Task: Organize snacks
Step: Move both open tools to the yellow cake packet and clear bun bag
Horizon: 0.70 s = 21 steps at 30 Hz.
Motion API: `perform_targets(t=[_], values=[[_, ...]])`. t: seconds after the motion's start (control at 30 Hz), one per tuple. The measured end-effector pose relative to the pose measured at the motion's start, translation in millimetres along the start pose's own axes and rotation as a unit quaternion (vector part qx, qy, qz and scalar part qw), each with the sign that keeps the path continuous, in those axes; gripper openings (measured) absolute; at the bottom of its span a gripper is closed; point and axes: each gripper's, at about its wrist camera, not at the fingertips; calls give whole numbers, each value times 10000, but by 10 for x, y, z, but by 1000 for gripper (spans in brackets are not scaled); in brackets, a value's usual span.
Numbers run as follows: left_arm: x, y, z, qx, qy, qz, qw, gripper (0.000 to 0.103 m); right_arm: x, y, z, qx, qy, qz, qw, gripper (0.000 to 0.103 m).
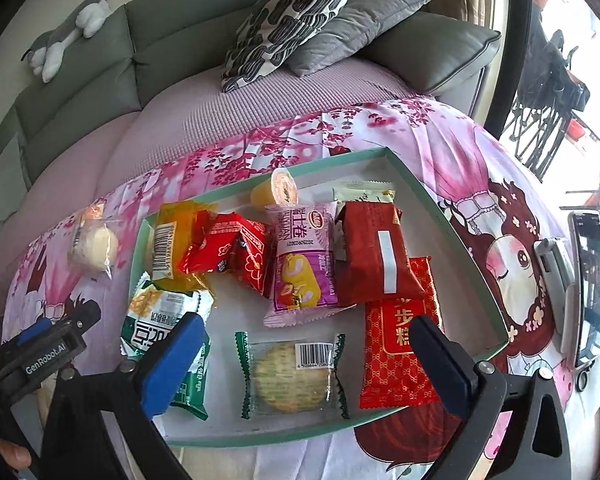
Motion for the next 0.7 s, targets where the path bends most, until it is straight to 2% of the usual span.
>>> perform_targets(t=[0.2, 0.4, 0.7], values=[[-40, -42, 128, 126, -294, -32, 9995, 92, -77, -16, 190, -128, -177, -177, 9996, 103], [-54, -105, 328, 32, -510, -27, 9987, 93, -26, 24, 473, -476, -178, -59, 9987, 103], [-130, -294, 775, -507, -447, -96, 9977, 92, -101, -108, 942, -871, -284, -227, 9955, 103]])
Point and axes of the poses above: each gripper's, at about its wrist camera, not at the fingertips, and x roughly the way its jaws point, z to its left, y to its underside, and after that the axes turned 6 degrees about y, right-handed
